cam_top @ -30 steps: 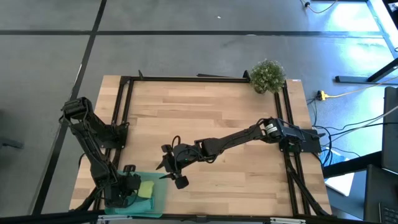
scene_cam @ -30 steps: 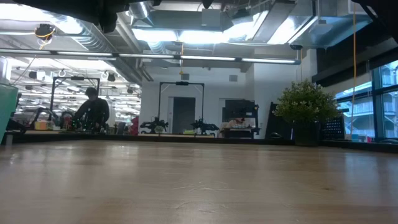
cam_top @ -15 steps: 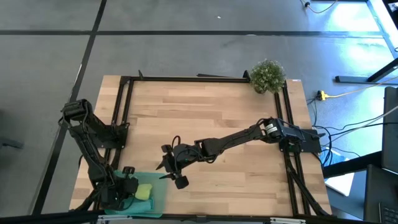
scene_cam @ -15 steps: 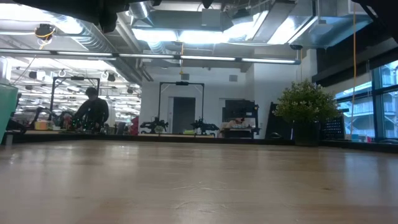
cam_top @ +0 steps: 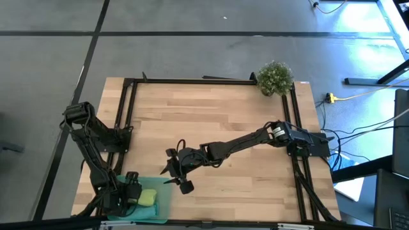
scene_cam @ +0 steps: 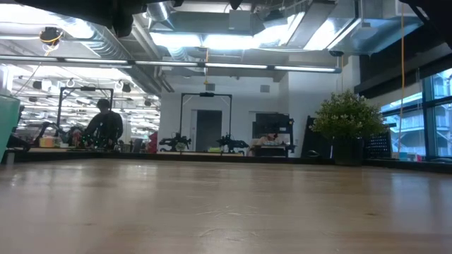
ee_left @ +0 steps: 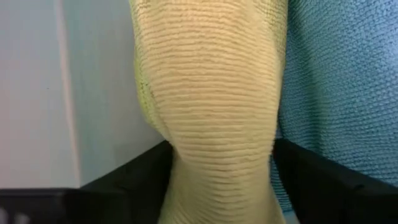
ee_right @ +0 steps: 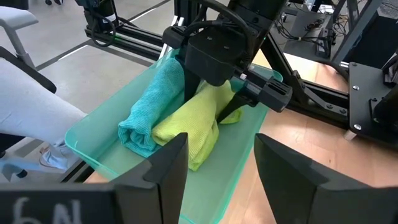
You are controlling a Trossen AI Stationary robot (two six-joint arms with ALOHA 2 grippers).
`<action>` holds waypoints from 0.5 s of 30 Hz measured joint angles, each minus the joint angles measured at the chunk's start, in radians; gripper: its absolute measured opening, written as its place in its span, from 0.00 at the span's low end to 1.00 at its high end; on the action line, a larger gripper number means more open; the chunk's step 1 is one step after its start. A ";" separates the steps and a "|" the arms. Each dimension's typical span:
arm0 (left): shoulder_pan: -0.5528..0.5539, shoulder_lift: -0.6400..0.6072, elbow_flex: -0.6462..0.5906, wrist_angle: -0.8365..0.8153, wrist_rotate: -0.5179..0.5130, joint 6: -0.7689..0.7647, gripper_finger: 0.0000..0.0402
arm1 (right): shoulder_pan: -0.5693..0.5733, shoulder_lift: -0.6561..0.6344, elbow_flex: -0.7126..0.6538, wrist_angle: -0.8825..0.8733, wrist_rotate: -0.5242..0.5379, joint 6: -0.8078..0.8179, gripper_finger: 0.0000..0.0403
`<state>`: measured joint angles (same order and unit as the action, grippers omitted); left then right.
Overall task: Roll microfiber towels into tight, uniform cylinder then place into a basket
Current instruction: Put the rolled yellow green microfiber towel into the bin
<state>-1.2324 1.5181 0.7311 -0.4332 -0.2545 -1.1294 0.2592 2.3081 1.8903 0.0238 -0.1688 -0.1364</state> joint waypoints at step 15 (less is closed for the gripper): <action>0.001 -0.055 0.000 -0.002 0.017 -0.024 0.99 | 0.000 0.000 0.000 0.000 0.000 0.000 0.46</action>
<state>-1.2316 1.4633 0.7311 -0.4350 -0.2371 -1.1534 0.2595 2.3081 1.8900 0.0241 -0.1688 -0.1364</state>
